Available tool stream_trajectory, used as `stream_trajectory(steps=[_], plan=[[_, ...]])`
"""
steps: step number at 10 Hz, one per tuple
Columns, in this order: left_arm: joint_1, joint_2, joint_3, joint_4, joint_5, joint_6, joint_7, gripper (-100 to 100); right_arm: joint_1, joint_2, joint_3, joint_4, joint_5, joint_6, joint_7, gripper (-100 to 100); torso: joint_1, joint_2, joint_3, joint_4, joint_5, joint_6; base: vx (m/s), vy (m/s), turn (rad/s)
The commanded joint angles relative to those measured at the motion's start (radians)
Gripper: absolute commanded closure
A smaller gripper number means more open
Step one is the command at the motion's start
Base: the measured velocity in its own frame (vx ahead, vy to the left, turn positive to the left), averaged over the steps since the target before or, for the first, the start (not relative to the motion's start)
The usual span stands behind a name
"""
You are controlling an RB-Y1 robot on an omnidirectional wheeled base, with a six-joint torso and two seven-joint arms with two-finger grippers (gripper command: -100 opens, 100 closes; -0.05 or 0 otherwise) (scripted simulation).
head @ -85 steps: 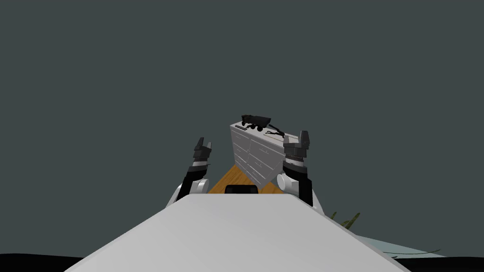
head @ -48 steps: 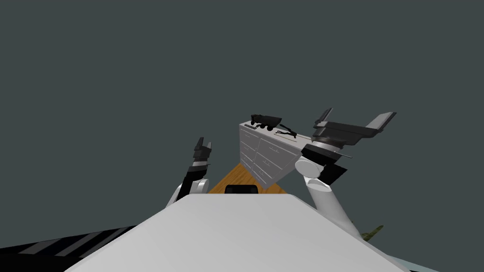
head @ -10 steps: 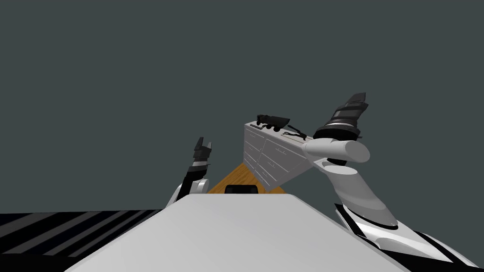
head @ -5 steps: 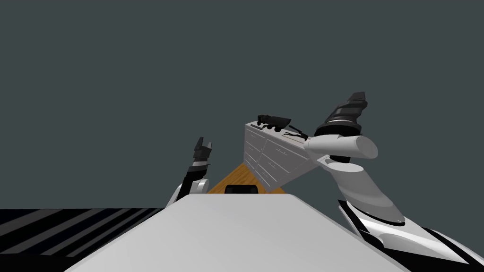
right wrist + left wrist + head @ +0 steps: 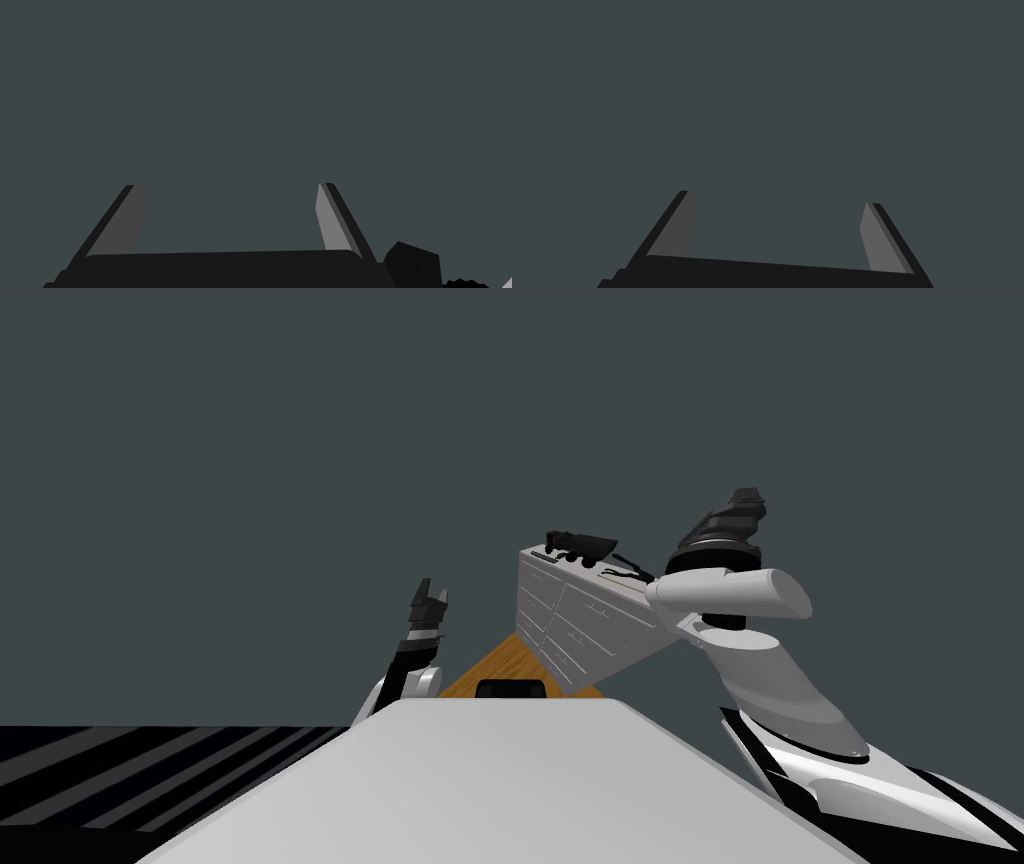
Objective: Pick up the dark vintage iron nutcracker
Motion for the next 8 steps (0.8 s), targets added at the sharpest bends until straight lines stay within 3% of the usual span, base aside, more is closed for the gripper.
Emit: stream_trajectory(steps=[1,3,4,7,8], plan=[[0.000,0.000,0.000,0.000,0.000,0.000,0.000,0,-0.010,-0.018,-0.004,0.001,-0.050,-0.018,-0.027,-100,0.000,0.000,0.000,0.000,0.000,0.000,0.007,-0.008,0.026],[0.000,0.000,0.000,0.000,0.000,0.000,0.000,0,-0.010,-0.018,-0.004,0.001,-0.108,-0.018,-0.027,-100,0.000,0.000,0.000,0.000,0.000,0.000,0.000,0.000,0.000],[0.000,0.000,0.000,0.000,0.000,0.000,0.000,0,-0.027,-0.053,-0.011,-0.003,-0.147,-0.054,-0.074,-100,0.000,0.000,0.000,0.000,0.000,0.000,0.005,-0.004,0.046],[0.000,0.000,0.000,0.000,0.000,0.000,0.000,0,-0.027,-0.053,-0.011,-0.003,-0.227,-0.054,-0.075,-100,0.000,0.000,0.000,0.000,0.000,0.000,0.002,-0.003,0.010],[0.000,0.000,0.000,0.000,0.000,0.000,0.000,0,-0.042,-0.089,-0.018,-0.007,-0.262,-0.089,-0.121,-100,0.000,0.000,0.000,0.000,0.000,0.000,0.004,-0.007,0.037]])
